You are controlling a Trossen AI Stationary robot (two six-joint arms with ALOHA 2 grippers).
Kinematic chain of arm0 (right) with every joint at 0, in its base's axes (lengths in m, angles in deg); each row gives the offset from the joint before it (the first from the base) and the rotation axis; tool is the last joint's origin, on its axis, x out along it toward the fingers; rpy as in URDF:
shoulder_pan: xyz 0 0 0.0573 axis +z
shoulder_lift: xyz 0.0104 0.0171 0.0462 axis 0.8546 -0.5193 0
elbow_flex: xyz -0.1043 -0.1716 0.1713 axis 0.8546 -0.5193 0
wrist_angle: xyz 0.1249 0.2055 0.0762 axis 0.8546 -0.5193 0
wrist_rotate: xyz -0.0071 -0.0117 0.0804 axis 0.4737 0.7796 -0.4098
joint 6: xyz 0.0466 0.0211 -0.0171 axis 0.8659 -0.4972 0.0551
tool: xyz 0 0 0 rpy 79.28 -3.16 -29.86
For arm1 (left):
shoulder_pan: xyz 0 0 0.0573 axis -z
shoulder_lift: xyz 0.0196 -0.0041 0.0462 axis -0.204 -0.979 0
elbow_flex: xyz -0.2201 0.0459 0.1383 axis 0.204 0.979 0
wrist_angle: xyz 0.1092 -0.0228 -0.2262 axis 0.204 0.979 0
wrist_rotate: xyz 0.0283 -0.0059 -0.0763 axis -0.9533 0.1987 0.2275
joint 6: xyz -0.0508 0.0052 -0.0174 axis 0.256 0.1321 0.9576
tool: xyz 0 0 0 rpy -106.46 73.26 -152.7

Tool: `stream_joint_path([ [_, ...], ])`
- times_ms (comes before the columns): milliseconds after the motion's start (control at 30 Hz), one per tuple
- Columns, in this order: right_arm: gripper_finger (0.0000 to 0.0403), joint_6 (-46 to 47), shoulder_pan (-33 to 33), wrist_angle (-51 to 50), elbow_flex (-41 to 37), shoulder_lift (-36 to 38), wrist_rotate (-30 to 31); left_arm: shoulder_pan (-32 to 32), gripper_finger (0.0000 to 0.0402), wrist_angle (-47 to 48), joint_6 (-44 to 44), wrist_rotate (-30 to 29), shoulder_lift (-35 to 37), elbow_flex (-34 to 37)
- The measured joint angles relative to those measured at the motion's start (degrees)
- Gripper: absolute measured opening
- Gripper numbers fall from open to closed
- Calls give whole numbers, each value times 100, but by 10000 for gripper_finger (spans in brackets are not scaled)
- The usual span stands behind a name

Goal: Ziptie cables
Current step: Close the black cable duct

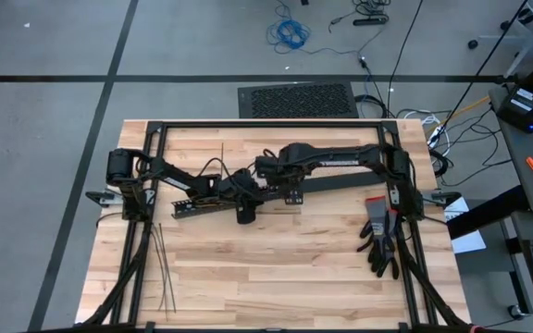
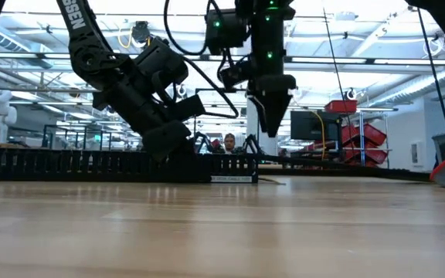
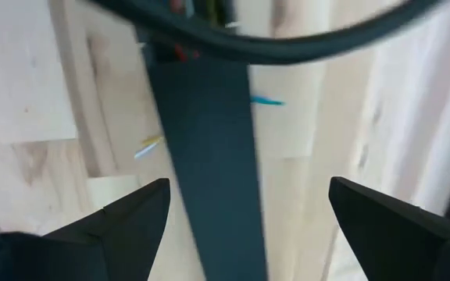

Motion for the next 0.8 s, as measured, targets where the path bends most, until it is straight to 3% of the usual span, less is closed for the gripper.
stream_joint_path([
  [233, 345, 163, -81, 203, -2, 428, 1267, 1, 251, 0, -87, 3, 0, -2],
  [533, 319, 588, 81, 975, -174, 2128, 1394, 4, 251, 0, -120, 14, 0, -4],
  [667, 309, 847, 281, 1915, -1235, 3159, 1407, 4, 251, -3, -151, 16, 0, -4],
  [800, 308, 1403, 542, 3123, -2976, 4052, 1346, 4, 251, -3, -153, 16, 0, -4],
])
